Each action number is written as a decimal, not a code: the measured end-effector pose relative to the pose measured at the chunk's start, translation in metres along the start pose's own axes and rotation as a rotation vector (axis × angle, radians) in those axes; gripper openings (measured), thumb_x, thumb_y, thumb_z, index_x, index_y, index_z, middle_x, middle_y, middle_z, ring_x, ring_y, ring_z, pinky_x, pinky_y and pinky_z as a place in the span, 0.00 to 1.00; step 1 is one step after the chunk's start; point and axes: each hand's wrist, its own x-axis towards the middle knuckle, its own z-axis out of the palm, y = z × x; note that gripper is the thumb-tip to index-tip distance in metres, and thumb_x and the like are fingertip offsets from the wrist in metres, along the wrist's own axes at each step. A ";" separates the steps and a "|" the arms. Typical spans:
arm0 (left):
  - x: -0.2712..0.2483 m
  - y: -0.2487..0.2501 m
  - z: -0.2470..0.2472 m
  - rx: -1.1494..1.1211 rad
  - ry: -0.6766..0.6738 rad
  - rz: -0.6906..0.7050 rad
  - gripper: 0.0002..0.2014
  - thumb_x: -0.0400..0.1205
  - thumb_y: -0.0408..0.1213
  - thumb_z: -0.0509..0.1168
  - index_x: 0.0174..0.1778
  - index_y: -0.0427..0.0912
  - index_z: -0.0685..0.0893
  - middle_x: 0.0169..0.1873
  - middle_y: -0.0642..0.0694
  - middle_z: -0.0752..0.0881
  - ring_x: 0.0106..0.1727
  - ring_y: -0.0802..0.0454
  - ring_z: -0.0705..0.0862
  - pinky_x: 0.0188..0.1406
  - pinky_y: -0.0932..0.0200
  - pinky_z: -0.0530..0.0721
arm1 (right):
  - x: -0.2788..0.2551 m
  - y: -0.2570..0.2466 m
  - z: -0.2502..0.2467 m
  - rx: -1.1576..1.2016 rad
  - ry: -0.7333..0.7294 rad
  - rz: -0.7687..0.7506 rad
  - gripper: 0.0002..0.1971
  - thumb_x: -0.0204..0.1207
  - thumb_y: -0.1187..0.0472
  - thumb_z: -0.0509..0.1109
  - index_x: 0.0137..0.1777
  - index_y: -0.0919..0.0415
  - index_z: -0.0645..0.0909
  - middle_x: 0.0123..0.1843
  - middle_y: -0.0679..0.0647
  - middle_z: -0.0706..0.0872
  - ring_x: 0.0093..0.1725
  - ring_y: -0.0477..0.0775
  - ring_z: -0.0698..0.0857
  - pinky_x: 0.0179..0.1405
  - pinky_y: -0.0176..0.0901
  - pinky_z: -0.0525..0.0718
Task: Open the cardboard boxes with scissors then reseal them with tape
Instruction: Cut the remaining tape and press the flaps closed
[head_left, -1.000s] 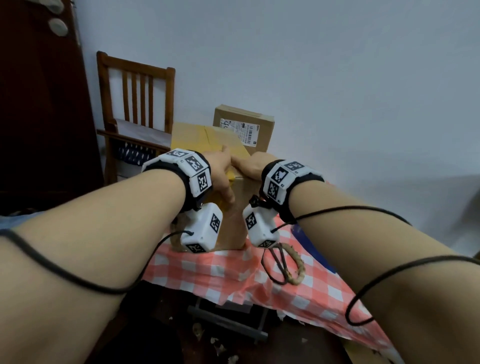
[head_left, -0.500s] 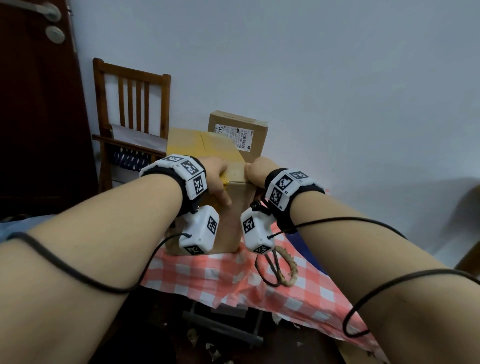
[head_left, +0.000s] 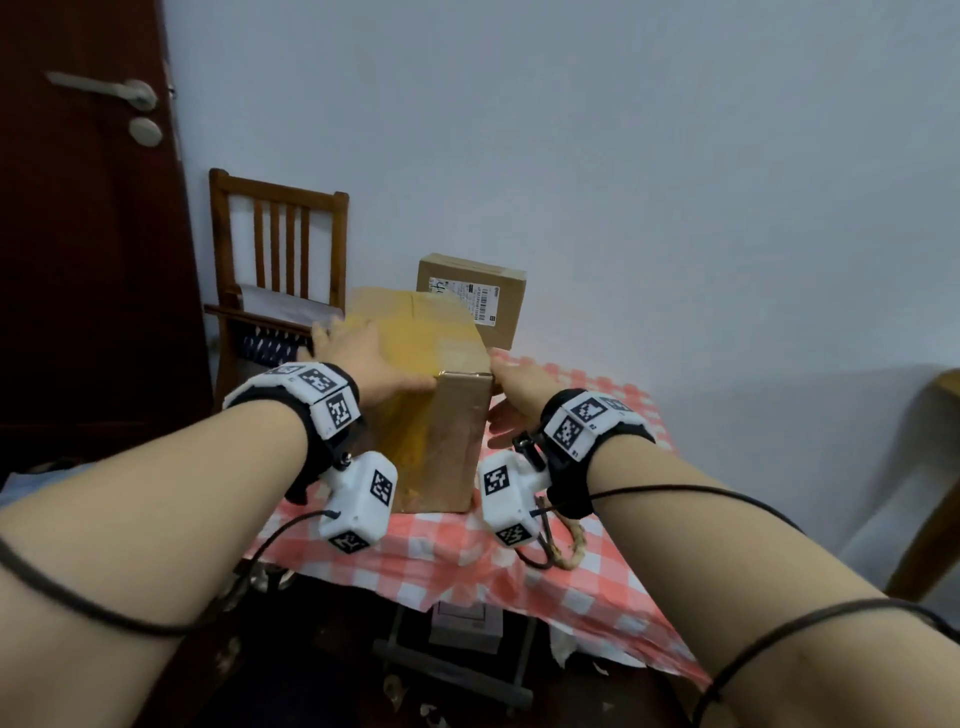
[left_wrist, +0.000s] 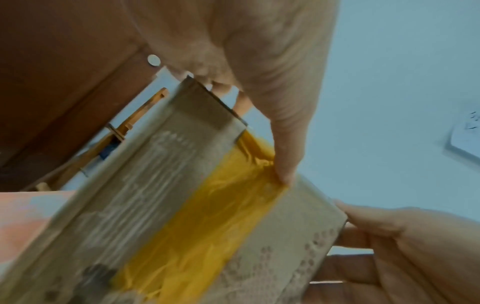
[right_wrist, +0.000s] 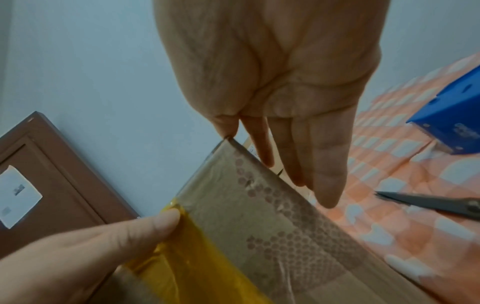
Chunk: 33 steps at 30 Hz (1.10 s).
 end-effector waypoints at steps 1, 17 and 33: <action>-0.004 -0.006 0.001 -0.072 -0.014 -0.042 0.49 0.65 0.67 0.73 0.77 0.45 0.66 0.79 0.35 0.59 0.77 0.32 0.63 0.75 0.36 0.66 | -0.003 0.000 0.002 0.027 -0.020 0.011 0.21 0.84 0.51 0.56 0.54 0.71 0.78 0.44 0.71 0.85 0.48 0.74 0.87 0.55 0.73 0.83; -0.026 -0.022 -0.015 -0.675 0.083 -0.077 0.28 0.76 0.33 0.74 0.71 0.37 0.73 0.67 0.36 0.79 0.67 0.39 0.78 0.66 0.44 0.79 | -0.028 -0.008 -0.007 0.120 0.023 -0.110 0.10 0.75 0.74 0.65 0.37 0.60 0.76 0.42 0.60 0.84 0.49 0.61 0.86 0.57 0.62 0.86; -0.005 -0.043 -0.002 -0.530 -0.202 -0.151 0.47 0.50 0.32 0.88 0.64 0.43 0.71 0.55 0.42 0.84 0.59 0.42 0.82 0.60 0.42 0.84 | -0.027 0.002 -0.008 -0.120 0.084 -0.040 0.08 0.69 0.76 0.66 0.34 0.64 0.79 0.35 0.58 0.83 0.34 0.53 0.80 0.31 0.40 0.76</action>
